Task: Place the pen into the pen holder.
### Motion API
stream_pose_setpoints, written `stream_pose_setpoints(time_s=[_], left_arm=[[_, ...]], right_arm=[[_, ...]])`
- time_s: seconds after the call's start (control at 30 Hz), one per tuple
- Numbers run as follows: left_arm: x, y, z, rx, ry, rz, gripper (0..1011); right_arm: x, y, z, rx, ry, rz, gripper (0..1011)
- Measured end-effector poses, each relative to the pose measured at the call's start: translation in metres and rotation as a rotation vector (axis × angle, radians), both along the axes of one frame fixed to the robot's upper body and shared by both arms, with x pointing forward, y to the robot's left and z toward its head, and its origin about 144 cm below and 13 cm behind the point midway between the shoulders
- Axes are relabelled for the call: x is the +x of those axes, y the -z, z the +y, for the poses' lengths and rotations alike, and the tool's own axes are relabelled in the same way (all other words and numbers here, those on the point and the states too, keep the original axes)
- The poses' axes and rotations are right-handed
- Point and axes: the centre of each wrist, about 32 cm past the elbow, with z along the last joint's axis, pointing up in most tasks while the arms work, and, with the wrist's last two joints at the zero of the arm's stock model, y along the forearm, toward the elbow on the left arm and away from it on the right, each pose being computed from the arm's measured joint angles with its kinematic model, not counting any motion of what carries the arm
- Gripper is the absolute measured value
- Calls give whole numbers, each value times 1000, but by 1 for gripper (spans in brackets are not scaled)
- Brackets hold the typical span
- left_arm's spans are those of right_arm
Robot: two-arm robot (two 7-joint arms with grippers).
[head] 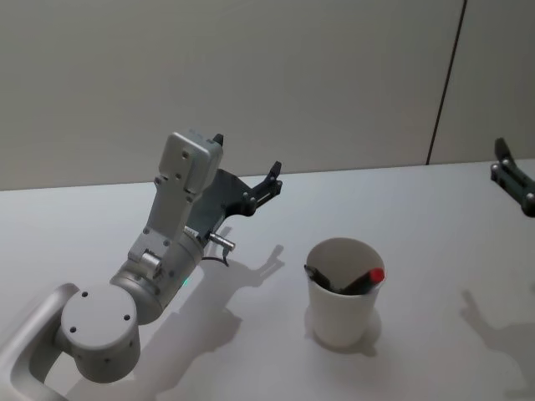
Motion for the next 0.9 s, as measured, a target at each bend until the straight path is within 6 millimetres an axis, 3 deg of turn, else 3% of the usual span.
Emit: stream_pose_setpoints(time_s=[0.9], left_arm=[[0, 0, 0, 0, 0, 0, 1001]], right_arm=[[57, 52, -3, 180, -172, 170, 1001]])
